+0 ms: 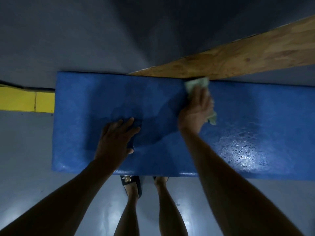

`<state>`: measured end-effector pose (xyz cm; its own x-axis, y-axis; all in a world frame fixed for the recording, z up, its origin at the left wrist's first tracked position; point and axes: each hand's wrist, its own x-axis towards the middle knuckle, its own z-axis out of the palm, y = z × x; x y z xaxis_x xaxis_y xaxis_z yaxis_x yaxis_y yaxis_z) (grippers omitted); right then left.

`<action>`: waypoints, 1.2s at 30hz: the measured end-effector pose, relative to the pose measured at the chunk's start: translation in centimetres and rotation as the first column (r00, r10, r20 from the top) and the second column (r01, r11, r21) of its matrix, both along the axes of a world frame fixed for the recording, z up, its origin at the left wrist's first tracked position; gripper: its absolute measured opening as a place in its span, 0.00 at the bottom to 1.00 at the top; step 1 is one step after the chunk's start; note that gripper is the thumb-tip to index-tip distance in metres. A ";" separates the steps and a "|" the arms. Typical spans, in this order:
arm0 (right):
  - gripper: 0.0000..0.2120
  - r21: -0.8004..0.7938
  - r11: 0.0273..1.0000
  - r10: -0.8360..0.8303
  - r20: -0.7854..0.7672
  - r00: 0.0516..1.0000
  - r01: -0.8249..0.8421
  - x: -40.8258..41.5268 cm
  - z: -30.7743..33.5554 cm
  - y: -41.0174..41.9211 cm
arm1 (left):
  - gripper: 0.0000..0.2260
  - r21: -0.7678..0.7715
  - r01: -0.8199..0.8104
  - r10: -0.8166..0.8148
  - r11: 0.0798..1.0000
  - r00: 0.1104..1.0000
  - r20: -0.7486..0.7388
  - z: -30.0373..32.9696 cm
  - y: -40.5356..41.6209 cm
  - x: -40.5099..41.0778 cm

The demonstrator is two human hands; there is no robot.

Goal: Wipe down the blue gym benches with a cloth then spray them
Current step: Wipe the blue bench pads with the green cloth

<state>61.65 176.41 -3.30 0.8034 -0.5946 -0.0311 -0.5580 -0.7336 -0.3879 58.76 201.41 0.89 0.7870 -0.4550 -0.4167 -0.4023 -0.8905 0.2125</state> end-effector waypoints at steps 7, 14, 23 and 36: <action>0.31 -0.017 0.573 0.819 -0.034 0.573 -0.820 0.2 0.9 -1.3 | 0.40 0.025 -0.006 0.007 1.000 1.000 -0.012 0.1 0.1 0.0; 0.29 0.019 0.910 0.415 -0.077 0.907 -0.415 -1.8 1.2 -14.3 | 0.41 0.019 0.008 -0.009 1.000 1.000 0.012 -0.1 0.2 0.0; 0.31 0.059 0.996 0.066 -0.051 0.997 -0.063 1.4 1.4 5.0 | 0.41 -0.015 0.025 -0.025 1.000 1.000 0.005 -0.5 0.6 -0.1; 0.31 0.013 0.973 0.230 -0.090 0.969 -0.230 -0.4 2.0 -6.8 | 0.45 -0.020 0.115 -0.112 0.993 0.985 0.128 1.0 7.9 5.9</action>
